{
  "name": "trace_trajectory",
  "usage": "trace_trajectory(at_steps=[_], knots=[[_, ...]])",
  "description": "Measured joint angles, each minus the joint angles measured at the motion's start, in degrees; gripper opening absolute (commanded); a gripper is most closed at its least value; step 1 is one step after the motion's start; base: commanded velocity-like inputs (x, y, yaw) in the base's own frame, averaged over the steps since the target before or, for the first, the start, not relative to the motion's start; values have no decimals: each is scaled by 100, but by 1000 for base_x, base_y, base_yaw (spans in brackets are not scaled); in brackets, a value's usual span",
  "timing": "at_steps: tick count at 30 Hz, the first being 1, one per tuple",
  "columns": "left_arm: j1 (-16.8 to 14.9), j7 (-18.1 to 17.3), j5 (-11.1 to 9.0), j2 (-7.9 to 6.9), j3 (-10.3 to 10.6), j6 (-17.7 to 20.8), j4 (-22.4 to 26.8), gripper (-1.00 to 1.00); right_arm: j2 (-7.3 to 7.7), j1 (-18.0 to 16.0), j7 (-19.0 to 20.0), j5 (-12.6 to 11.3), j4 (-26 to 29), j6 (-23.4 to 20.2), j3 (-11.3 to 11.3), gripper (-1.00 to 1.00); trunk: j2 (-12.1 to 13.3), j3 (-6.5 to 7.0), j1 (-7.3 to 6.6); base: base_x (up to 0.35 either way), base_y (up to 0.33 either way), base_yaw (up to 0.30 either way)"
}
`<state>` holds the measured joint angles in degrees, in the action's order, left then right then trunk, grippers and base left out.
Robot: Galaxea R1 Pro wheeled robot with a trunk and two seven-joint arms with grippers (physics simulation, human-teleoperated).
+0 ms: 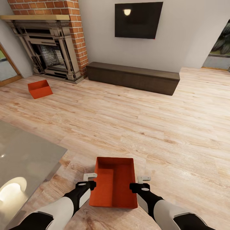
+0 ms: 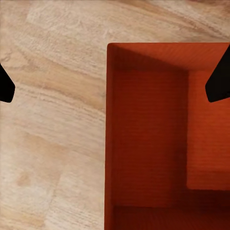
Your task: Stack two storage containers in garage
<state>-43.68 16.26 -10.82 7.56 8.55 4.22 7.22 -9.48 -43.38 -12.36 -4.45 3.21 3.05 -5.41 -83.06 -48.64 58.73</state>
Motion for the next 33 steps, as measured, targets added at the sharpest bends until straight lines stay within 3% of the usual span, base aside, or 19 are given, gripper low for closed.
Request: trace_trajectory(at_steps=[11, 33], knots=[[0, 16, -14, 2, -7, -7, 10, 100, 0, 0, 1, 7, 2, 0, 0, 100, 0, 0, 0, 0, 0, 0], [0, -12, -17, -24, -11, -25, 12, 100, 6, 0, 1, 12, 2, 0, 0, 100, -881, -394, 483, 0, 0, 0]])
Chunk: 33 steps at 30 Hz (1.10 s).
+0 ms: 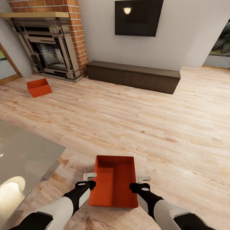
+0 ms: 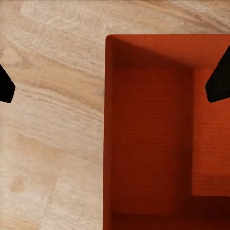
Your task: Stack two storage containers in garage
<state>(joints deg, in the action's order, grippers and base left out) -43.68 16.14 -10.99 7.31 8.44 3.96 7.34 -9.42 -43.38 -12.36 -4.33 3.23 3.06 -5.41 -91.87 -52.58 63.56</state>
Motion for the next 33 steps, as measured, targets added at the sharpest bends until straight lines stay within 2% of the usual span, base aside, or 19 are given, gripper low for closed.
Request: trace_trajectory(at_steps=[33], knots=[[0, 2, 25, -15, 0, 4, -23, 100, 2, 0, 0, -4, 0, 5, 0, 100, -1324, -592, 725, 0, 0, 0]])
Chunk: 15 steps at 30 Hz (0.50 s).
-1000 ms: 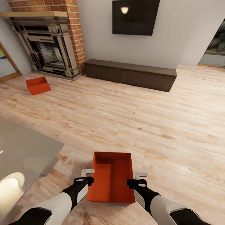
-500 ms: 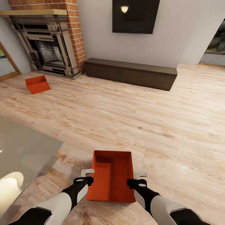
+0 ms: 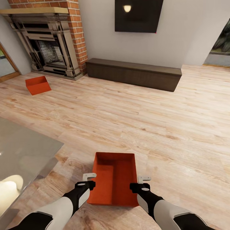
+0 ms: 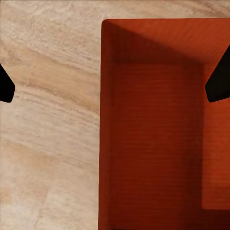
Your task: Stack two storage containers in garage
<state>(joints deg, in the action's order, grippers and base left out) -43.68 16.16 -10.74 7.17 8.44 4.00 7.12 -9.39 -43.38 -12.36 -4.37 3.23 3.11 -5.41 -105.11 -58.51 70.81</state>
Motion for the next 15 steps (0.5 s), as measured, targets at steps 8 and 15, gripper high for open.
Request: trace_trajectory(at_steps=[8, 15], knots=[[0, -89, -3, -56, 2, -2, -19, 100, 0, 0, 0, 0, -5, 2, 0, 100, -321, -144, 176, 0, 0, 0], [0, -809, -5, -263, 2, -47, -21, 100, 0, 0, 0, 0, -3, 3, 0, 100, -602, -269, 330, 0, 0, 0]])
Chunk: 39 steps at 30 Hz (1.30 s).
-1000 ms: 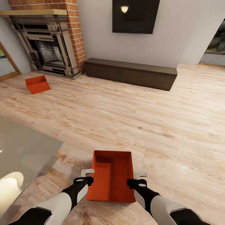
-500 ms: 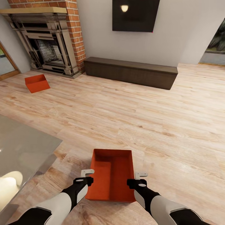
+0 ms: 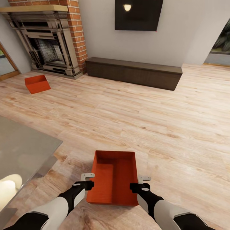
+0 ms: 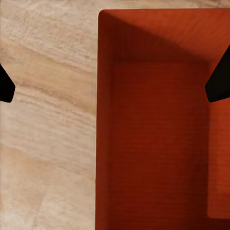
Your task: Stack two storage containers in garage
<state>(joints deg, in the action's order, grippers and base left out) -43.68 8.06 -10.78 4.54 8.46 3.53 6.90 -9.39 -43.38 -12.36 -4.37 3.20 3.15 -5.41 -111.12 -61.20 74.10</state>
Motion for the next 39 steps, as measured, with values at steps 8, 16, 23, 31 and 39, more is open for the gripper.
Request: trace_trajectory(at_steps=[8, 16, 23, 31, 39], knots=[[0, -128, 2, -26, 7, -15, 0, 100, 0, 0, 4, 0, -3, -3, 0, 100, -321, -144, 176, 0, 0, 0], [0, -125, 8, -23, 9, -16, -17, 100, 0, 0, 4, 0, -3, 0, 0, 100, -642, -287, 351, 0, 0, 0], [0, -116, 9, -22, 8, -16, -18, 100, 3, 0, 4, 0, -3, -2, 0, 100, -804, -360, 440, 0, 0, 0], [0, -114, 0, -29, 0, -18, -18, 100, 0, 0, 7, 0, -1, -1, 0, 100, -1043, -467, 571, 0, 0, 0], [0, -114, 4, -31, 0, -27, -18, 100, 2, 0, 9, 0, 0, -1, 0, 100, -1364, -610, 747, 0, 0, 0]])
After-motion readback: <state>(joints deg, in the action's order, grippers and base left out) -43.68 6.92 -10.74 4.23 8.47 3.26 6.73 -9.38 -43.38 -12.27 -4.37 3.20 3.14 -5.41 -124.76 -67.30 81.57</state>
